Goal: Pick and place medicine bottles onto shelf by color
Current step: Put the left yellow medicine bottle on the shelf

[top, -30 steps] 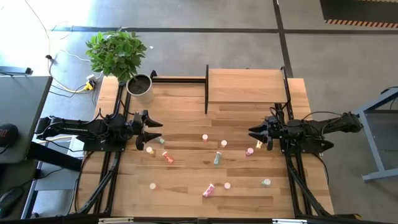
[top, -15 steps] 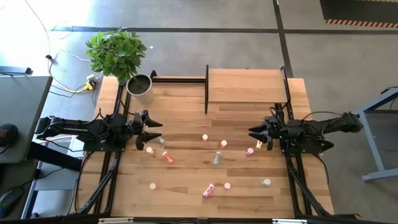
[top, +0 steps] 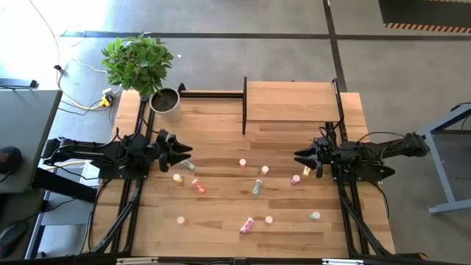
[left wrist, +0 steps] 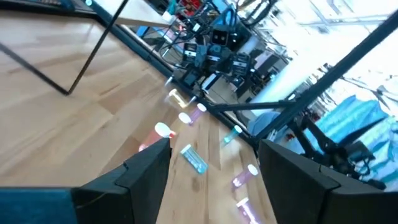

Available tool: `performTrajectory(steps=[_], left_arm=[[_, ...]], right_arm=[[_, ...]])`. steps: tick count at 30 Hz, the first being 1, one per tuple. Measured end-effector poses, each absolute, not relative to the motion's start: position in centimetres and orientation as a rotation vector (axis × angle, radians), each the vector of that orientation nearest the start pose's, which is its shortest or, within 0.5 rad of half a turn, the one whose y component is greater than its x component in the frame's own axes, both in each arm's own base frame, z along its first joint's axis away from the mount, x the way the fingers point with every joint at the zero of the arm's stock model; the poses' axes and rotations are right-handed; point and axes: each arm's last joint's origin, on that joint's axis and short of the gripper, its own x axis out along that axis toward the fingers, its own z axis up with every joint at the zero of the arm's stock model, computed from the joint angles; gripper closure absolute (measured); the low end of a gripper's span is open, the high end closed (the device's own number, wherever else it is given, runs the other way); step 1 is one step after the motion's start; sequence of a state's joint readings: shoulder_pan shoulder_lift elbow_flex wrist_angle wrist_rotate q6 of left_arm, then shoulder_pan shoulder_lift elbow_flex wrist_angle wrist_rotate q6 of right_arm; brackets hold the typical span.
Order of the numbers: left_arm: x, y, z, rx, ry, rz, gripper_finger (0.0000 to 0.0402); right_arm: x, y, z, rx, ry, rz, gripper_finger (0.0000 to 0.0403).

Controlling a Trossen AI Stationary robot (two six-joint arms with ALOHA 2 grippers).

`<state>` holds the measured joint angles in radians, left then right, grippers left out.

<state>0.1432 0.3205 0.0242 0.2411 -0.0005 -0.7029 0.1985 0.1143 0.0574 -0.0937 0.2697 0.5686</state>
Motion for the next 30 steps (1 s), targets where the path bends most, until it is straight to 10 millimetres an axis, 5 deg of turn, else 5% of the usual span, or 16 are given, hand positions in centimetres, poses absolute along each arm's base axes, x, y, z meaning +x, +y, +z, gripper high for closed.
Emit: performTrajectory(steps=[16,23,30], left_arm=[[11.6,1.8,18.3,-0.854,-0.168,0.132,0.0165],[11.6,1.7,22.8,-0.750,-0.201,0.098,0.0165],[11.4,1.5,27.4,-0.632,0.015,0.122,0.0165]], right_arm=[[10.0,1.2,16.5,0.532,0.122,-0.110,0.0260],[10.0,1.2,16.5,0.533,0.122,-0.111,0.0260],[10.0,1.2,16.5,0.532,0.122,-0.111,0.0260]])
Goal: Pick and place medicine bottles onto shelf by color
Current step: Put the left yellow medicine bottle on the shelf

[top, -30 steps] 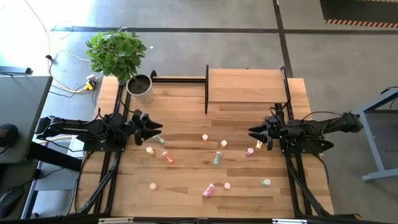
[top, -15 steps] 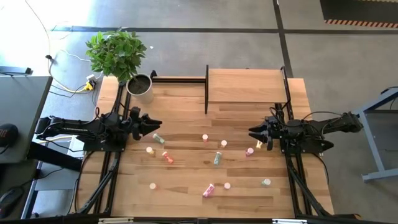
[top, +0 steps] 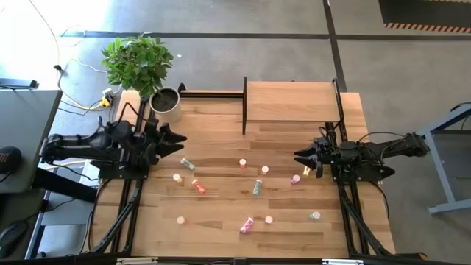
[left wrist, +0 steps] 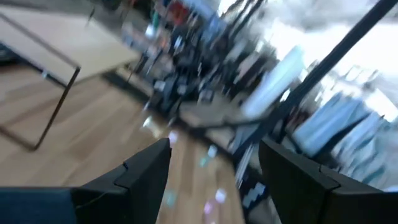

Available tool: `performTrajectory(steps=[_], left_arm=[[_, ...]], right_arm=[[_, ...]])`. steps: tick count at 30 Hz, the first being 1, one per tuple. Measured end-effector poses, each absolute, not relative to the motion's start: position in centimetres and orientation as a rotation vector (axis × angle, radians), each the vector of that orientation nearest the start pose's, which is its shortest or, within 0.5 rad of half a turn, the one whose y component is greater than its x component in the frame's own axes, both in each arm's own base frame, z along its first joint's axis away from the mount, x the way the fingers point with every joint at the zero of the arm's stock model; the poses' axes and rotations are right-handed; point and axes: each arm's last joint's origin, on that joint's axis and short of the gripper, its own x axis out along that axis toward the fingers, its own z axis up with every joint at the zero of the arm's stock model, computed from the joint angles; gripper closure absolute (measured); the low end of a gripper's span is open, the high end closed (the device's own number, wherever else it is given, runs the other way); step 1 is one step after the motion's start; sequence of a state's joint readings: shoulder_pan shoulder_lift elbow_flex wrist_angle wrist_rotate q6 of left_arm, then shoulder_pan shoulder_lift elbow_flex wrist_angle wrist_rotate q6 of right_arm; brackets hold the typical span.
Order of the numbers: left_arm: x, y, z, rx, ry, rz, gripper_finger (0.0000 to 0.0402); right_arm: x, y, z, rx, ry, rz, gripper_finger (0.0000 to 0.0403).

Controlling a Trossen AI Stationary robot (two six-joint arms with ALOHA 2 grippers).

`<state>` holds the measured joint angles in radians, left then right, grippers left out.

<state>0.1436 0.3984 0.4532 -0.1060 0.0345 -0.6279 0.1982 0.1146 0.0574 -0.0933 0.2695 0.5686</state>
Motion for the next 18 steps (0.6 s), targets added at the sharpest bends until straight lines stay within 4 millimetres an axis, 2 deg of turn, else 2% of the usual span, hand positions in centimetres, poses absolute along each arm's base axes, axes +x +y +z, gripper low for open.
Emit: performTrajectory(steps=[4,8,11,18], left_arm=[[11.1,1.4,29.4,-0.602,0.206,0.136,0.0165],[11.1,1.3,30.2,-0.577,0.402,0.147,0.0165],[11.4,1.0,29.8,-0.566,0.531,0.128,0.0165],[12.2,-0.3,27.4,-0.489,0.842,0.120,0.0165]], right_arm=[[10.0,1.2,16.5,0.532,0.122,-0.110,0.0260],[10.0,1.2,16.5,0.533,0.122,-0.111,0.0260],[10.0,1.2,16.5,0.532,0.122,-0.111,0.0260],[10.0,1.2,16.5,0.533,0.122,-0.111,0.0260]])
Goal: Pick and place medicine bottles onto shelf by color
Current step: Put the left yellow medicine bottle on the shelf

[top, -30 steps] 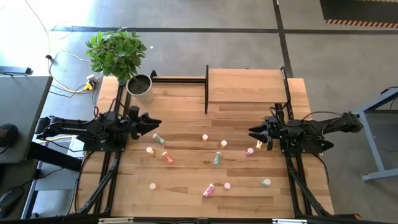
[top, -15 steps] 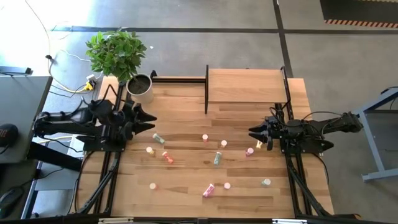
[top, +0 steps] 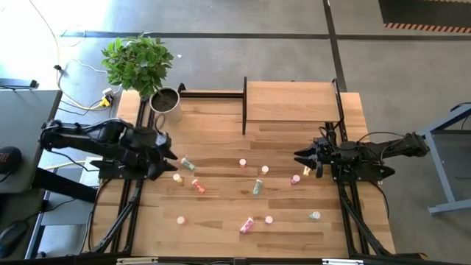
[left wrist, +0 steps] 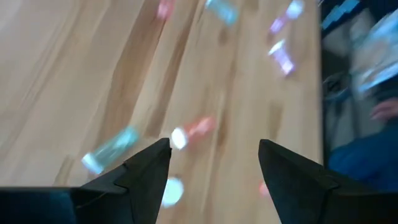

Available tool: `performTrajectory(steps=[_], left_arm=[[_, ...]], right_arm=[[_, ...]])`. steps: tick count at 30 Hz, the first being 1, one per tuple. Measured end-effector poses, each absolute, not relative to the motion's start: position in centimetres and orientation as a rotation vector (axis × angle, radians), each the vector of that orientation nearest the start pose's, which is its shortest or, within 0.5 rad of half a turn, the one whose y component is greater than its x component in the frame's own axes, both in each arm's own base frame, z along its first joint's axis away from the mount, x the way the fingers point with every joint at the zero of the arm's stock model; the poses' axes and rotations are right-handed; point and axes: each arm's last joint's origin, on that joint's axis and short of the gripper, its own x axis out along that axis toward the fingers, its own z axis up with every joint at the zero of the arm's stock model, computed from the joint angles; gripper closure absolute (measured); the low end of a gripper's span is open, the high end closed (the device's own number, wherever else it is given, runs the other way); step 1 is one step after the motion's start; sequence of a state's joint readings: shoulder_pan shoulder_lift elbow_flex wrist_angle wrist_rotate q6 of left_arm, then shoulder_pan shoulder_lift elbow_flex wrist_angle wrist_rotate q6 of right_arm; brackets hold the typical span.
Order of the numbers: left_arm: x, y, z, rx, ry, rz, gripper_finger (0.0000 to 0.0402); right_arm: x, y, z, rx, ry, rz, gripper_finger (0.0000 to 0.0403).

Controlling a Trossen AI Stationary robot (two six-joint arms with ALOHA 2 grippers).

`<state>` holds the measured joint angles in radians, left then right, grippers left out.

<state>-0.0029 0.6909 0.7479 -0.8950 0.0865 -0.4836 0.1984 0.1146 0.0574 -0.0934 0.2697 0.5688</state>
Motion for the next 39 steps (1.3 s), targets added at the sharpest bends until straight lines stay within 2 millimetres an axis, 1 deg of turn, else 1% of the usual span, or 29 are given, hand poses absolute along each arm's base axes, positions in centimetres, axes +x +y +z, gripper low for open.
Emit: performTrajectory(steps=[10,22,26,29,39], left_arm=[[14.3,-2.2,25.5,-0.314,1.014,0.141,0.0165],[17.0,-4.3,22.1,-0.198,1.252,0.128,0.0165],[17.7,-4.6,21.2,-0.178,1.306,0.147,0.0165],[18.1,-4.6,20.5,-0.172,1.334,0.197,0.0165],[18.8,-4.8,18.9,-0.185,1.424,0.272,0.0165]], right_arm=[[10.0,1.2,16.5,0.533,0.122,-0.111,0.0260],[10.0,1.2,16.5,0.532,0.123,-0.111,0.0260],[10.0,1.2,16.5,0.532,0.123,-0.111,0.0260],[10.0,1.2,16.5,0.532,0.123,-0.111,0.0260],[10.0,1.2,16.5,0.532,0.124,-0.111,0.0260]])
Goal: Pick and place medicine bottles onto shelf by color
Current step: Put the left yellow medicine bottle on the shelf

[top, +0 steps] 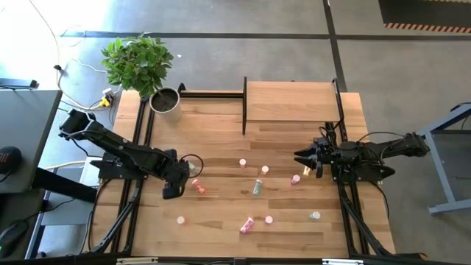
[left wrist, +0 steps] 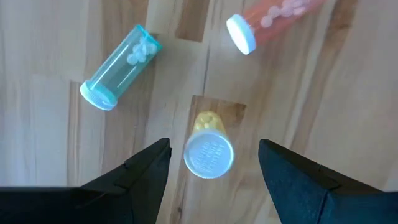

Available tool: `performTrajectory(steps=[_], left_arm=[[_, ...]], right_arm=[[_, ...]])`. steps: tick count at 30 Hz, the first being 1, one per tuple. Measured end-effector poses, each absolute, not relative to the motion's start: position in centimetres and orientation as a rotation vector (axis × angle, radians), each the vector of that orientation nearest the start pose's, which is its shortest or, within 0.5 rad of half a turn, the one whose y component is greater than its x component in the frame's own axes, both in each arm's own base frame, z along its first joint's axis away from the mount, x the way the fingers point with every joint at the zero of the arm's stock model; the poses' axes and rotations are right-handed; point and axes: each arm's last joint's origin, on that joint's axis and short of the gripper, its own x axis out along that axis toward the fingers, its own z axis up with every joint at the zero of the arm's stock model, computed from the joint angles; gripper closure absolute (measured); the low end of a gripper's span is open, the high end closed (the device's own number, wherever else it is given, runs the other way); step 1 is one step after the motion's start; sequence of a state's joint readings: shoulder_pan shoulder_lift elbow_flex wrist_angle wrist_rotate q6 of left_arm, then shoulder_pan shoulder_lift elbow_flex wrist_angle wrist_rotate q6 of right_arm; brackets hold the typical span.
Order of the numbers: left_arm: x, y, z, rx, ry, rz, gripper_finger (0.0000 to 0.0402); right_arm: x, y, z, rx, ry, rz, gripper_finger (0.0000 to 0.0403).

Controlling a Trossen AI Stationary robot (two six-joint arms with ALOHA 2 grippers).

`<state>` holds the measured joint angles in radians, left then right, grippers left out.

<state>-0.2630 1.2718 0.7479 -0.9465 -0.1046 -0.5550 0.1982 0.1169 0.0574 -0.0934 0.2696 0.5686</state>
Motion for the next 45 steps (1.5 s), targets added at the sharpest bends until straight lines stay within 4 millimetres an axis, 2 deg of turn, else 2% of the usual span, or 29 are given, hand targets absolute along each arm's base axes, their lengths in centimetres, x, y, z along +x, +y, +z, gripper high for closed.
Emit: performTrajectory(steps=[10,22,26,36,40,45], left_arm=[[19.4,-4.8,17.8,-0.167,1.463,0.346,0.0174],[19.5,-4.8,17.3,-0.150,1.488,0.347,0.0274],[19.5,-4.8,17.3,-0.143,1.489,0.340,0.0295],[19.5,-5.1,17.3,-0.223,1.530,0.272,0.0291],[19.4,-5.2,18.1,-0.314,1.528,0.247,0.0294],[20.5,-4.4,21.3,-0.374,1.448,0.267,0.0292]], right_arm=[[10.0,1.2,16.5,0.532,0.124,-0.111,0.0260],[10.0,1.2,16.5,0.532,0.124,-0.111,0.0260],[10.0,1.2,16.5,0.532,0.124,-0.111,0.0260],[10.0,1.2,16.5,0.532,0.124,-0.112,0.0260],[10.0,1.2,16.5,0.532,0.124,-0.111,0.0260],[10.0,1.2,16.5,0.532,0.124,-0.112,0.0260]])
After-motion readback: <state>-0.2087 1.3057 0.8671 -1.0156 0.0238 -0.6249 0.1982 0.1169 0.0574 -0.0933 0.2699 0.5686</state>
